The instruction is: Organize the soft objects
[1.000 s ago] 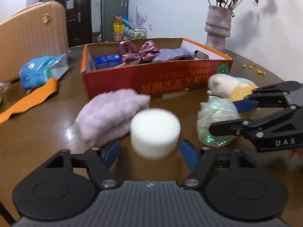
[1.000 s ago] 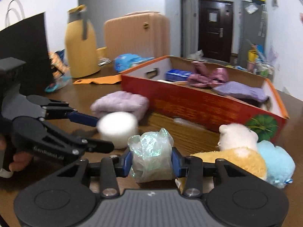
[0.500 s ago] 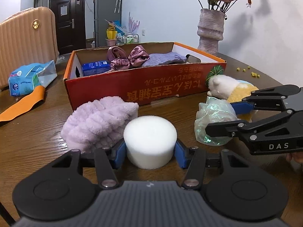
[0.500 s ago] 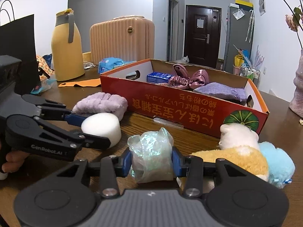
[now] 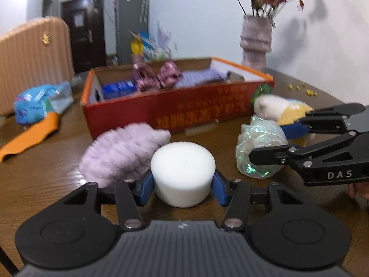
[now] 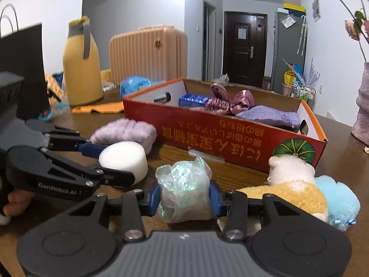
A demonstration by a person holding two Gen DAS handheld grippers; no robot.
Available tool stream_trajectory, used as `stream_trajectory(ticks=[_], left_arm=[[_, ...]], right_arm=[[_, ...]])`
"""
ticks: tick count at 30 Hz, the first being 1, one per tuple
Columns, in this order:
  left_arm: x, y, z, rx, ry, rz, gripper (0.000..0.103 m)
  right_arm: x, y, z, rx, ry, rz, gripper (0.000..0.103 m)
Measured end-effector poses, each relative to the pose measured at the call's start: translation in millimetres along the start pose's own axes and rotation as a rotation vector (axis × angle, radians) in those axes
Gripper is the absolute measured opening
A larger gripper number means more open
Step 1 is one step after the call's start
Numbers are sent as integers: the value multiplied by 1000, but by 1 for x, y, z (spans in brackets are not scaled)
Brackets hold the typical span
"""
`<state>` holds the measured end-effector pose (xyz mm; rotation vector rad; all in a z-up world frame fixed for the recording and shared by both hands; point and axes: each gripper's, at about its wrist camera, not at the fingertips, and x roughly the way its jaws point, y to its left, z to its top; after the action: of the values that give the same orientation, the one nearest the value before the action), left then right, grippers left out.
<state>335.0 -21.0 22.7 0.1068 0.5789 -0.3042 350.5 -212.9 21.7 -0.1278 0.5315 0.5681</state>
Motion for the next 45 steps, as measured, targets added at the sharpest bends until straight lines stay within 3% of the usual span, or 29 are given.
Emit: stream_trajectory(ticks=[4, 6, 13, 17, 19, 26, 31, 39, 45], left_arm=[[-48, -4, -14, -86, -66, 6, 53], [-83, -12, -32, -111, -110, 23, 53], [-189, -36, -91, -211, -220, 58, 53], [-220, -33, -97, -255, -255, 39, 53], [-224, -34, -91, -238, -278, 53, 53], [-203, -37, -81, -225, -260, 42, 53], [-183, -25, -45, -169, -272, 18, 53], [-130, 5, 52, -63, -298, 59, 53], [-48, 42, 109, -92, -136, -5, 53]], right_arm=[[-33, 23, -8, -3, -62, 9, 42], [-56, 40, -20, -14, -76, 56, 42], [-143, 91, -65, 47, -143, 56, 43], [-184, 103, -82, 72, -195, 137, 44], [-192, 108, -79, 38, -202, 120, 44], [-176, 95, -74, 80, -201, 80, 44], [-155, 79, -52, 72, -220, 76, 44], [-103, 28, 47, 71, -236, 56, 44], [-24, -15, 115, 124, -131, 80, 45]])
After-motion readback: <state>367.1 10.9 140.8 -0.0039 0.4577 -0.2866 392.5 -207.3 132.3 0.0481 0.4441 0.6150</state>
